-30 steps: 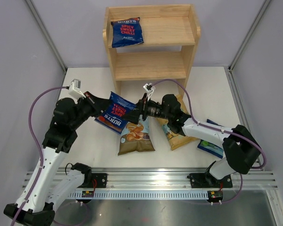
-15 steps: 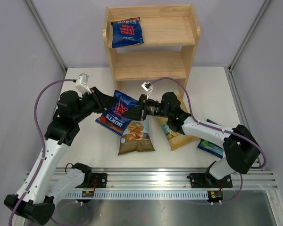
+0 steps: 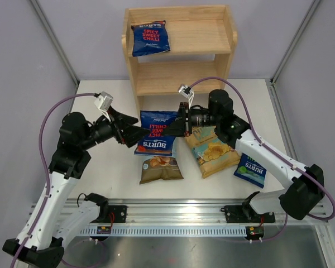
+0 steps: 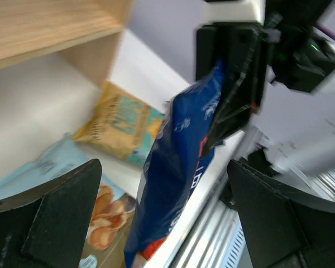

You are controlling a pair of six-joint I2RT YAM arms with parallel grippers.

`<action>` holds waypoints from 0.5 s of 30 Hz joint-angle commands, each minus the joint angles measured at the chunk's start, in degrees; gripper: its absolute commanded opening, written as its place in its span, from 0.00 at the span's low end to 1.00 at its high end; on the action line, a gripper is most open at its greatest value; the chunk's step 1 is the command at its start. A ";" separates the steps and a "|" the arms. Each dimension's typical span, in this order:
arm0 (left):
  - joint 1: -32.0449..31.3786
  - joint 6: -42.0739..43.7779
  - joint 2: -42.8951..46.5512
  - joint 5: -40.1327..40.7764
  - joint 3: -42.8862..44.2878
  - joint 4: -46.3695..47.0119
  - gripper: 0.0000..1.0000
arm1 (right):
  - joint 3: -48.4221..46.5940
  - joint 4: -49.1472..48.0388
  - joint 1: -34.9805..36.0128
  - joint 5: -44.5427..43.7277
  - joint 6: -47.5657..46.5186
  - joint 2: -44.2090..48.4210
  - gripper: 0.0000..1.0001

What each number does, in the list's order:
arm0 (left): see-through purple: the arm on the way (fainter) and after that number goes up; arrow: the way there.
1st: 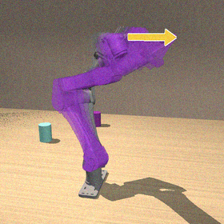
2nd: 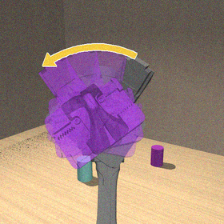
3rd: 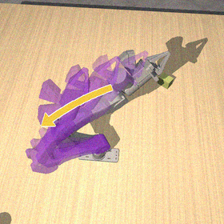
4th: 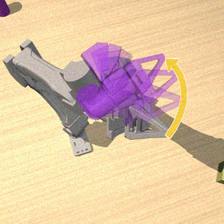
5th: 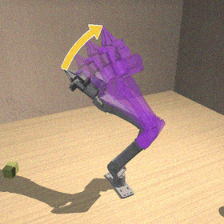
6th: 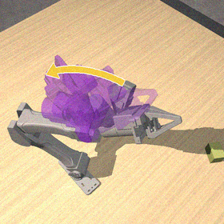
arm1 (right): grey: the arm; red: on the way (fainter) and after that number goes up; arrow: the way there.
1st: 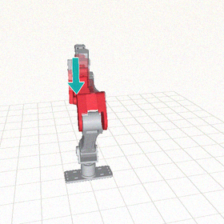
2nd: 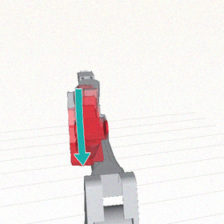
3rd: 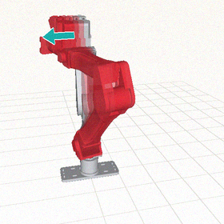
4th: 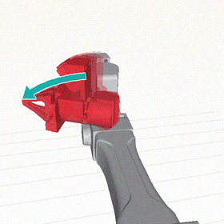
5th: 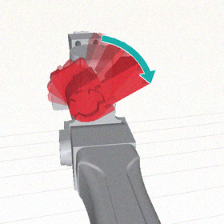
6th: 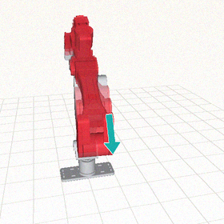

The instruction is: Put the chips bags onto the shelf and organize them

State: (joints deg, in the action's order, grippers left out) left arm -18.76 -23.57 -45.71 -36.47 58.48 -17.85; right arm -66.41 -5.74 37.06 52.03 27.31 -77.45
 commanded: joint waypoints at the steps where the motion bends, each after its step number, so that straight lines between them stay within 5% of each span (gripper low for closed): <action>1: -0.31 -1.46 -0.60 -18.88 -2.22 14.22 0.99 | -5.48 13.29 0.30 9.75 -7.62 2.83 0.22; 6: -1.80 -4.55 -4.11 -23.91 -2.41 17.58 0.99 | -8.20 16.44 0.30 12.13 -8.15 3.71 0.22; 8: -3.55 -3.68 -4.82 -23.74 -1.53 17.06 0.91 | -10.04 17.86 0.21 12.65 -8.68 2.66 0.22; 15: -7.69 -0.34 -7.90 -20.84 1.55 10.82 0.40 | -12.86 22.08 0.21 10.73 -9.99 1.78 0.22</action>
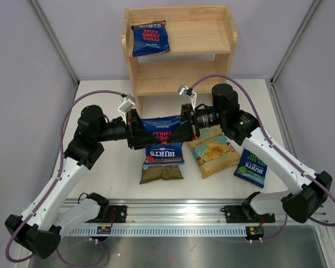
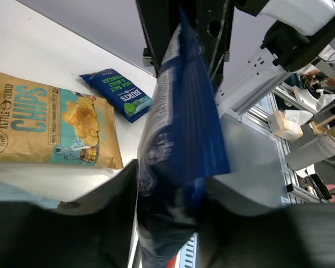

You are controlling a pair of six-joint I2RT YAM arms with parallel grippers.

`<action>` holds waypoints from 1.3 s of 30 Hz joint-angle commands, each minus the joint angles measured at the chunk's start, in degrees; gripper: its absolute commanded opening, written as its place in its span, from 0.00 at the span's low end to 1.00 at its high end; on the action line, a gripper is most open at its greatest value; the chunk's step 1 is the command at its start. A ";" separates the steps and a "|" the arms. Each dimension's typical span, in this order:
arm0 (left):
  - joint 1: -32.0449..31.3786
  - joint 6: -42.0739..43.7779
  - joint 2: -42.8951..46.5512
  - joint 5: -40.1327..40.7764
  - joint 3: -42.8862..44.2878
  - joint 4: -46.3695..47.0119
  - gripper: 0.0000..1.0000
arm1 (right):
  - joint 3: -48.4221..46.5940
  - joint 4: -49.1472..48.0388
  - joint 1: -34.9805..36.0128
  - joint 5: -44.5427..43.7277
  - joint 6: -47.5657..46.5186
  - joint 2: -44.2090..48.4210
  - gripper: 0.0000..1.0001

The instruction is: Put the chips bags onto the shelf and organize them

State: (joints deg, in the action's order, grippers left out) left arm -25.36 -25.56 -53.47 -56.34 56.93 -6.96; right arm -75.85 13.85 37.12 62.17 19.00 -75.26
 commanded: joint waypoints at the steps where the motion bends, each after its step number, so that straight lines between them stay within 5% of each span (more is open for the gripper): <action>1: -1.26 2.09 0.12 -0.45 3.45 -0.42 0.34 | -3.51 2.59 0.14 0.41 -1.60 -0.50 0.22; 4: -1.44 2.10 0.56 4.29 4.42 -1.91 0.21 | -3.42 2.50 0.14 -1.43 -1.95 0.20 0.29; 7: -1.44 0.96 0.47 8.08 5.39 -2.62 0.14 | -2.55 2.41 0.05 -5.47 -1.78 1.69 0.49; 8: -1.44 -0.18 0.56 8.87 5.74 -2.44 0.12 | -2.28 2.50 -0.12 -7.22 -1.69 2.22 0.70; 10: -1.44 -1.24 0.74 11.94 6.18 -2.18 0.07 | -1.32 2.59 -0.38 -14.07 -0.99 4.06 0.75; 12: -1.44 -2.82 0.83 15.44 7.05 -2.61 0.07 | -0.88 4.33 -0.47 -23.79 -0.64 5.30 0.99; 18: -1.44 -5.90 0.30 20.20 10.74 -2.36 0.07 | 3.85 2.61 -0.65 -41.75 2.96 10.74 1.00; 26: -1.44 -17.05 0.04 26.27 12.33 6.69 0.10 | 21.87 -23.76 -0.65 -34.75 13.41 20.95 0.99; 35: -1.44 -40.07 -1.80 28.56 3.64 37.87 0.09 | 32.86 -61.00 0.75 -35.26 35.04 17.96 1.00; 39: -1.44 -48.17 -4.79 29.70 1.70 47.37 0.09 | 31.30 -63.58 2.86 -37.30 34.17 14.90 1.00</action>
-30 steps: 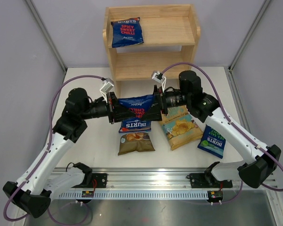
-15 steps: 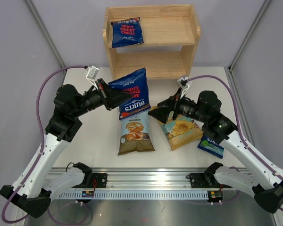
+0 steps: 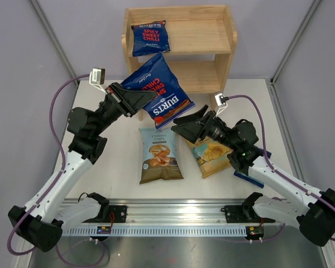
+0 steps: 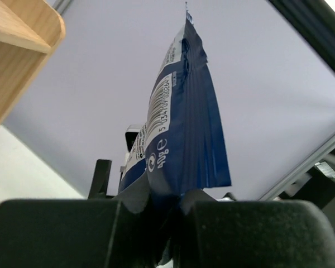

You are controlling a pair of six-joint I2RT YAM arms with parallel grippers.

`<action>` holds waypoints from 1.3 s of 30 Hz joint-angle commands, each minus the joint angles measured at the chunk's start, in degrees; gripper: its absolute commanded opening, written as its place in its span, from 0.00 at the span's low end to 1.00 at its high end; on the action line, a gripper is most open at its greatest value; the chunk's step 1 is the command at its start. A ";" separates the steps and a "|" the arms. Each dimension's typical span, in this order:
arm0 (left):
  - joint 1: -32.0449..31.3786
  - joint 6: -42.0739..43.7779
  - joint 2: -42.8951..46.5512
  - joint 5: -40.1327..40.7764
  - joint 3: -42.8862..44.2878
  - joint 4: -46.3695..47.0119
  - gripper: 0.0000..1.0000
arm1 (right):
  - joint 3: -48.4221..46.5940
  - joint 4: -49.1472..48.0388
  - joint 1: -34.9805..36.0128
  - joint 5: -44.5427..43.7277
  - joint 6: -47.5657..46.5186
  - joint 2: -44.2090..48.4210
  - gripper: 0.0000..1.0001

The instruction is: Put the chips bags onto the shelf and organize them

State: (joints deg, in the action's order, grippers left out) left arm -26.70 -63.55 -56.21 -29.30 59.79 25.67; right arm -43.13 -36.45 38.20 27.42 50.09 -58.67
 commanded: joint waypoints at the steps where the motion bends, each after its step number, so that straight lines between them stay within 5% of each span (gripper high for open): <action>1: -0.11 -12.37 -2.68 2.67 -1.34 15.72 0.09 | -1.86 -14.26 2.14 -2.72 3.18 -2.40 1.00; 14: -0.11 -21.62 -8.04 -1.46 -3.98 21.44 0.09 | -6.88 -18.57 2.94 -12.48 1.95 -7.42 0.85; 21: -0.11 -20.31 -8.75 -2.34 -3.63 19.42 0.10 | -7.05 -18.57 2.94 -11.16 1.51 -7.33 0.45; 24: 0.15 -15.67 -8.05 -2.87 -1.71 14.95 0.30 | -6.70 -17.61 2.85 -10.90 0.98 -6.20 0.35; 25: 0.59 -13.73 -7.87 -3.04 -0.74 12.93 0.49 | -6.96 -16.56 2.94 -10.98 0.54 -5.67 0.34; 29: 2.26 -0.82 -5.68 1.23 5.32 -9.75 0.95 | -9.15 -6.74 2.85 -12.91 -1.04 -3.47 0.32; 33: 3.32 14.90 -1.81 13.45 11.04 -29.32 0.99 | -12.84 2.23 2.59 -17.65 -1.91 -1.27 0.23; 35: 3.93 18.18 1.70 20.84 12.10 -36.09 0.99 | -16.44 10.46 2.41 -23.53 -2.10 -0.48 0.09; 39: 4.29 27.06 7.07 32.17 13.86 -45.25 0.99 | -21.98 19.30 -1.71 -30.49 0.44 -1.00 0.09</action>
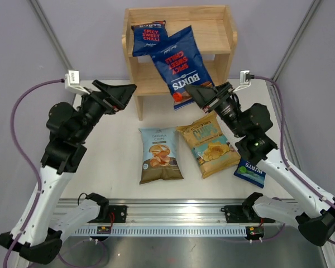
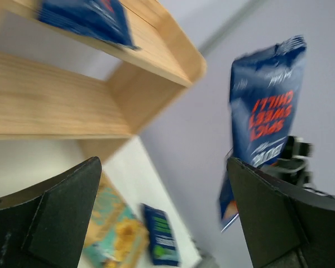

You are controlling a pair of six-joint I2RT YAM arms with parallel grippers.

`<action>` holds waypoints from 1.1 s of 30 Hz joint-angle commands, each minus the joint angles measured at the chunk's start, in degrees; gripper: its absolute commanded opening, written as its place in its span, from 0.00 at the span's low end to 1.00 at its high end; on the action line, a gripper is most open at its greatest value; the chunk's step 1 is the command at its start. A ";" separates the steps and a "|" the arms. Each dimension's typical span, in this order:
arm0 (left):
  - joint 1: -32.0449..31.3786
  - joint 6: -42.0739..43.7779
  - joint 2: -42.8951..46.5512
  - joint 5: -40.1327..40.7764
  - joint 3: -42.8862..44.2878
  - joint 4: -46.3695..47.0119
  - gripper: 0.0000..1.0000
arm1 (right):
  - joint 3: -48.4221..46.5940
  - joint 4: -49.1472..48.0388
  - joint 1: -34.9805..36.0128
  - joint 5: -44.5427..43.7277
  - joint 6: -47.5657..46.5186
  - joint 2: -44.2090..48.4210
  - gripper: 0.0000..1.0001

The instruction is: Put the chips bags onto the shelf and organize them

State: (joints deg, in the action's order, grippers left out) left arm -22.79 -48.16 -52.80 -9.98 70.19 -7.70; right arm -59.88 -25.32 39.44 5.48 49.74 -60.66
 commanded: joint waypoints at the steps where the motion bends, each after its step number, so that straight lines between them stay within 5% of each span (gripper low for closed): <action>1: 0.29 12.99 4.27 14.44 3.98 -13.55 0.99 | -7.95 9.49 -6.62 -6.81 2.28 0.29 0.09; 6: 0.29 20.11 7.88 19.64 6.18 -22.26 0.99 | -18.41 16.78 -13.07 -3.36 7.40 -8.05 0.09; 18: 0.29 27.24 12.01 23.95 1.53 -30.97 0.99 | -37.66 22.68 -14.13 -18.31 11.18 -25.27 0.06; 22: 0.29 28.74 13.77 25.79 -1.02 -32.37 0.99 | -48.99 30.31 -14.13 -17.95 10.47 -31.87 0.12; 33: 0.29 31.02 15.26 28.79 -4.01 -34.83 0.99 | -62.10 39.38 -14.04 -19.89 11.35 -43.04 0.19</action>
State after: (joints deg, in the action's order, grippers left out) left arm -22.55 -19.00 -38.46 16.62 67.05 -42.96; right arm -116.99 11.42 25.65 -12.45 60.62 -101.84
